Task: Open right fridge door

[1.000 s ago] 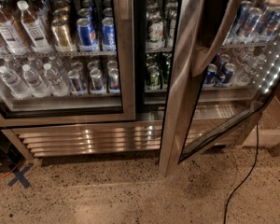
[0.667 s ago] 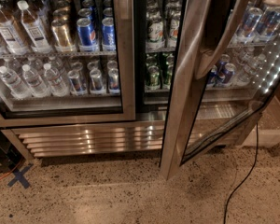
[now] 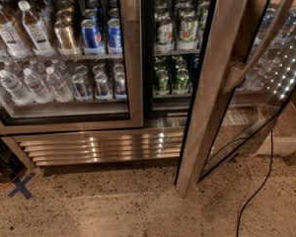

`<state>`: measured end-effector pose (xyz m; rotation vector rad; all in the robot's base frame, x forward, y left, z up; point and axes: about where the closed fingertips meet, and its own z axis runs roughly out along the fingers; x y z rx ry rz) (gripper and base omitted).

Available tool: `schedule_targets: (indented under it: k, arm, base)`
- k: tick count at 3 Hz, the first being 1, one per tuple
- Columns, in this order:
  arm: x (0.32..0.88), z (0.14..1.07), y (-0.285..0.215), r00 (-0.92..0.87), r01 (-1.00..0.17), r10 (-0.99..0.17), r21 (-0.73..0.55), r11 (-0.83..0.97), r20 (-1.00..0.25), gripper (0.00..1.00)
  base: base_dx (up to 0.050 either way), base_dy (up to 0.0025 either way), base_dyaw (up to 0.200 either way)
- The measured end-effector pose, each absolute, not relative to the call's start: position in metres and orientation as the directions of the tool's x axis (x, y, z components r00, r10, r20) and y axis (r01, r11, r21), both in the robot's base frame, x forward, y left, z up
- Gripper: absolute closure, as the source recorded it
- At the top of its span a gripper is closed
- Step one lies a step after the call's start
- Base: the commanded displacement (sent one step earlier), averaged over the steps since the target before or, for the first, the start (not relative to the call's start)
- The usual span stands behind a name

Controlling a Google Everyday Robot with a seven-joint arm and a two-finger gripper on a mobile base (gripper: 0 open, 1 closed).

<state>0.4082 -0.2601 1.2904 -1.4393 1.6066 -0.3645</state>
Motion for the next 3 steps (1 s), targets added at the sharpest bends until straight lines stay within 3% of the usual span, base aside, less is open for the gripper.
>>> schedule_targets:
  k: [3]
  arm:
    - [0.385, 1.336, -0.275, 0.129, -0.492, -0.935, -0.84, 0.229, -0.33, 0.0]
  base:
    - [0.0, 0.0, 0.0]
